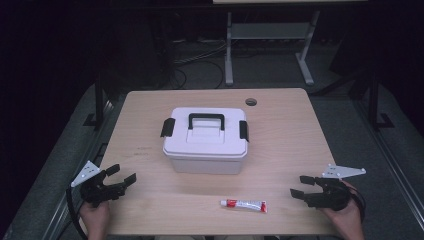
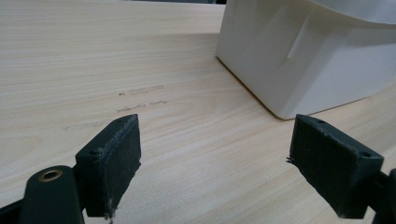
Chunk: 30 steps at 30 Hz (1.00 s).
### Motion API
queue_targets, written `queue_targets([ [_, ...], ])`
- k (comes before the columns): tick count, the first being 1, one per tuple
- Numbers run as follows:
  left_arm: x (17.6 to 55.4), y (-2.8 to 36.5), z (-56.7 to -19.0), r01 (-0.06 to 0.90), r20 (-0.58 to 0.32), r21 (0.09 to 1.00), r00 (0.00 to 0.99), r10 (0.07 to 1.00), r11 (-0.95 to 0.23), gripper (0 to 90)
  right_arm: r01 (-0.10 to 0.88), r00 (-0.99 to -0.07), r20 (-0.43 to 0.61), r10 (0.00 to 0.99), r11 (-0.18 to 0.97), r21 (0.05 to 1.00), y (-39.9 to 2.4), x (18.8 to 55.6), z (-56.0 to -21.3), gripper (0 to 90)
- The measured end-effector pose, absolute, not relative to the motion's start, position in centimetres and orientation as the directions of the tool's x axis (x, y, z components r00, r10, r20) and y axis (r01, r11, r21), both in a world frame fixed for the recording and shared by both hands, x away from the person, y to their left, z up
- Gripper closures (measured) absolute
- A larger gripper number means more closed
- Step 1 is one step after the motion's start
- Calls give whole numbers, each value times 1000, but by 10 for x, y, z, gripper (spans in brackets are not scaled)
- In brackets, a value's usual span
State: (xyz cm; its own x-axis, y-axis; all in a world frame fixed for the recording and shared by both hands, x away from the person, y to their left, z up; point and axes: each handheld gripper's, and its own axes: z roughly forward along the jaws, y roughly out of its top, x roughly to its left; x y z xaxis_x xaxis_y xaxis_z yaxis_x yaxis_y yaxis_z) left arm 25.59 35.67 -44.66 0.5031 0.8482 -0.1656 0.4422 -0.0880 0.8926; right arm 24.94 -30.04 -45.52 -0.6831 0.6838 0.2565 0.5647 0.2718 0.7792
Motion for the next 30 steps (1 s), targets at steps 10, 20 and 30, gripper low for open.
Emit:
queue_targets([
  [10, 256, 355, -447, 446, -161, 890, 512, 844, -101, 159, 548, -703, 237, 671, 299, 781, -294, 249, -449, 285],
  [20, 257, 351, -448, 450, -142, 884, 514, 846, -125, 159, 508, -753, 169, 636, 398, 764, -284, 268, -418, 285],
  [30, 259, 350, -449, 448, -139, 885, 518, 844, -129, 159, 466, -808, 126, 576, 494, 734, -262, 299, -378, 285],
])
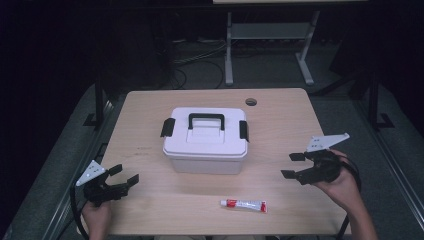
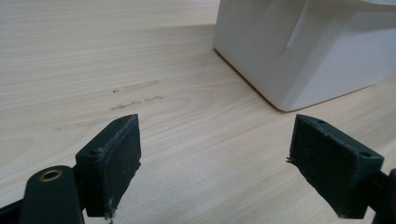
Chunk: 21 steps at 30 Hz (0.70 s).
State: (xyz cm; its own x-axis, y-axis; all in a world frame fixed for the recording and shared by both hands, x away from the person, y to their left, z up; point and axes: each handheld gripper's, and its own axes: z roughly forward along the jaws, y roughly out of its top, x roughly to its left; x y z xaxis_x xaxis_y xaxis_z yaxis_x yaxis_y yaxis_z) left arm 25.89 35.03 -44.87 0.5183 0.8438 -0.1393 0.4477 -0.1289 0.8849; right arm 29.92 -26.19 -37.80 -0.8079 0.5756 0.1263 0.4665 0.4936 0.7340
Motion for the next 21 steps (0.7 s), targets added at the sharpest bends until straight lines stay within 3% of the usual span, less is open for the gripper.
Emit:
queue_targets([
  [21, 257, 348, -446, 440, -114, 885, 522, 845, -152, 159, 398, -876, 97, 472, 596, 697, -208, 351, -325, 285],
])
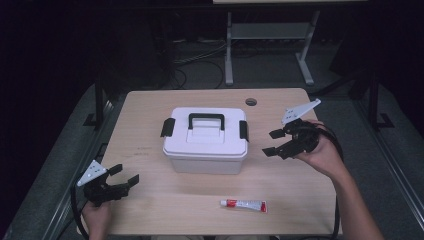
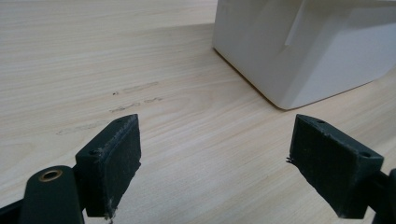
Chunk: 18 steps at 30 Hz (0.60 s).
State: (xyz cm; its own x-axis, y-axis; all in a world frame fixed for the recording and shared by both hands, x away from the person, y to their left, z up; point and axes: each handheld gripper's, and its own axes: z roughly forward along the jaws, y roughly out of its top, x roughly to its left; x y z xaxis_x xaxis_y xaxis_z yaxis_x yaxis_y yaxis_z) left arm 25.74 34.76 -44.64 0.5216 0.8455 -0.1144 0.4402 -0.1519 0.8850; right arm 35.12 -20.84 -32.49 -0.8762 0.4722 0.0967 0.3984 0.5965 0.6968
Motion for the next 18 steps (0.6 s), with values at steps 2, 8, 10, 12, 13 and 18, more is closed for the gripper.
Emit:
queue_targets([
  [2, 257, 347, -446, 438, -109, 884, 527, 843, -160, 159, 389, -882, 90, 463, 605, 695, -205, 355, -320, 285],
  [8, 260, 346, -447, 440, -111, 883, 532, 840, -162, 159, 365, -900, 81, 429, 638, 678, -190, 369, -306, 285],
  [10, 260, 345, -446, 436, -105, 884, 537, 837, -169, 159, 357, -906, 83, 415, 646, 675, -184, 374, -303, 285],
  [12, 261, 344, -446, 440, -105, 882, 536, 838, -171, 159, 343, -914, 77, 399, 658, 670, -176, 380, -298, 285],
  [13, 261, 344, -447, 442, -110, 881, 535, 837, -167, 159, 337, -919, 77, 387, 667, 664, -172, 383, -297, 285],
  [18, 262, 342, -447, 442, -102, 879, 542, 834, -180, 159, 319, -931, 77, 357, 693, 647, -154, 399, -289, 285],
])
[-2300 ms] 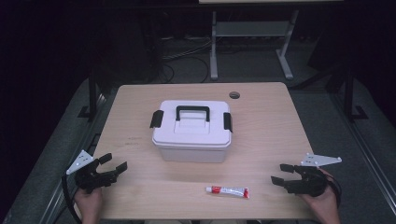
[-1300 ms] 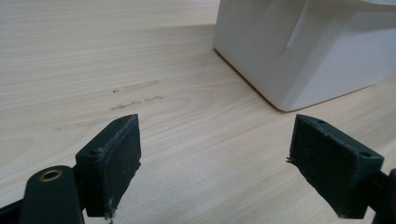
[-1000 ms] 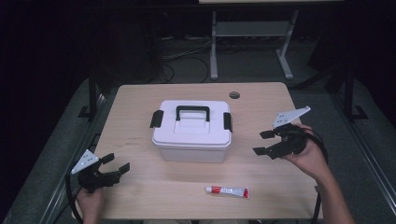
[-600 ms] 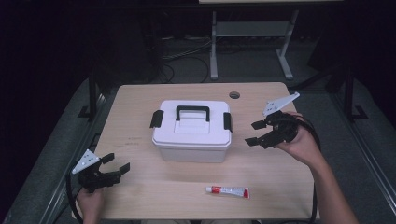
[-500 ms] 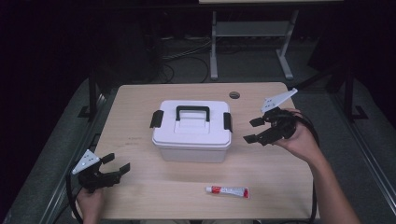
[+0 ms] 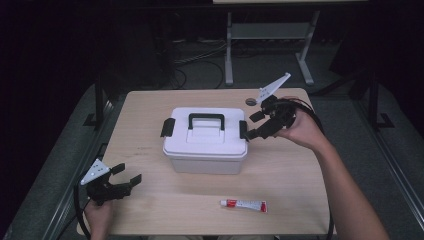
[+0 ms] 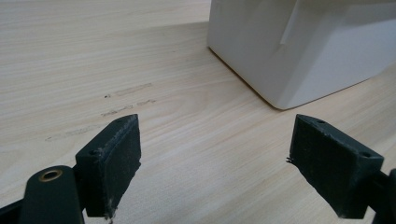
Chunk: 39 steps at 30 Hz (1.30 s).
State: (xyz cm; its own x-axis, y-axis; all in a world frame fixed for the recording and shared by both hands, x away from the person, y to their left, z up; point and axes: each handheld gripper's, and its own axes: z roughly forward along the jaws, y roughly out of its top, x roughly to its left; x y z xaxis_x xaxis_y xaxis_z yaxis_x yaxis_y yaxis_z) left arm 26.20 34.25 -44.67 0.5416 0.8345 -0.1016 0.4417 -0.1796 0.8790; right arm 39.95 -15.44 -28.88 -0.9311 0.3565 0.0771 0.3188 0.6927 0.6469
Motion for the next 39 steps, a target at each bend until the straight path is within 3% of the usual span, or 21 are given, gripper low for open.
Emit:
queue_targets([
  [23, 264, 348, -447, 444, -105, 879, 536, 837, -174, 159, 244, -968, 105, 227, 763, 598, -79, 453, -278, 299],
  [39, 264, 352, -446, 443, -113, 882, 530, 840, -161, 159, 233, -972, 149, 180, 801, 552, -43, 475, -286, 406],
])
